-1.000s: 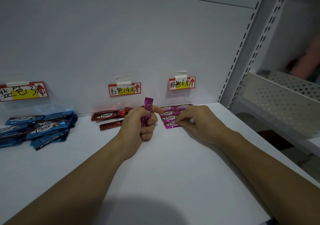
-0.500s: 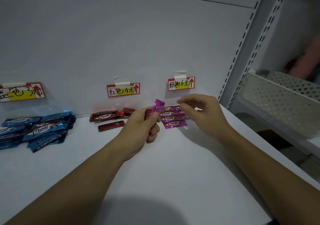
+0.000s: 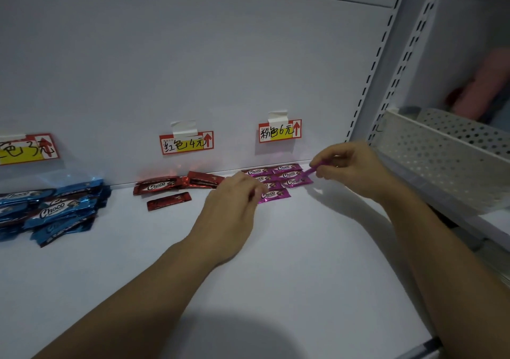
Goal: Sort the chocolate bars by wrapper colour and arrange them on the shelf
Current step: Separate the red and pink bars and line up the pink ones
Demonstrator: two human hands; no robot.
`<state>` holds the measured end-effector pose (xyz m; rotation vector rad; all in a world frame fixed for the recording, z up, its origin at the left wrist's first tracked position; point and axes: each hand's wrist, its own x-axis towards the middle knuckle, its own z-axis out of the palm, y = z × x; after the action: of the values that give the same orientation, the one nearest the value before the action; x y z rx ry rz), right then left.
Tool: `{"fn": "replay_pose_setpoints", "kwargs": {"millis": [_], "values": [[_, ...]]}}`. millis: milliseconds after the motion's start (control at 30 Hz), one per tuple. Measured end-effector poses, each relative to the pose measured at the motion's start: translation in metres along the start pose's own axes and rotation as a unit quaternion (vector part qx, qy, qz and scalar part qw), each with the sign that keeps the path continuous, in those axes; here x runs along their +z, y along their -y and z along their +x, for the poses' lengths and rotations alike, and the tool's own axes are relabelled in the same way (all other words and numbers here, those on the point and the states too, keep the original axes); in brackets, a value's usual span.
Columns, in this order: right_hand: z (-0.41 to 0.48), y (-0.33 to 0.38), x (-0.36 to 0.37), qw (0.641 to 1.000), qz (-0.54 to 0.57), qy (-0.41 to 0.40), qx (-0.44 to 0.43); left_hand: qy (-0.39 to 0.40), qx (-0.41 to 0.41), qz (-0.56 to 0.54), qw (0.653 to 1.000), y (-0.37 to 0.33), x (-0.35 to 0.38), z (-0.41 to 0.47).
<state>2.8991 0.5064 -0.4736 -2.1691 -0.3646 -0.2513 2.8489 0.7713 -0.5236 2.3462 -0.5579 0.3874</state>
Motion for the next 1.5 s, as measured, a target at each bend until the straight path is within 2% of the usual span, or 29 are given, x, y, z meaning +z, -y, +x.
{"fn": "replay_pose_setpoints", "kwargs": {"millis": [133, 333, 500, 800, 1500], "values": [[0.000, -0.012, -0.004, 0.996, -0.052, 0.062, 0.031, 0.089, 0.073, 0.115, 0.987, -0.004, 0.007, -0.002], [0.002, -0.016, -0.009, 0.982, -0.136, 0.130, 0.035, 0.121, 0.065, 0.149, 0.979, -0.004, 0.009, -0.002], [0.002, -0.020, -0.001, 0.979, -0.132, 0.155, 0.029, 0.132, 0.064, 0.151, 0.978, -0.004, 0.009, -0.002], [0.002, -0.020, 0.011, 0.981, -0.159, 0.106, 0.019, 0.136, 0.064, 0.148, 0.978, -0.004, 0.010, -0.002], [0.001, -0.015, 0.016, 0.979, -0.190, 0.070, 0.005, 0.125, 0.079, 0.134, 0.980, 0.000, 0.011, -0.003]]}}
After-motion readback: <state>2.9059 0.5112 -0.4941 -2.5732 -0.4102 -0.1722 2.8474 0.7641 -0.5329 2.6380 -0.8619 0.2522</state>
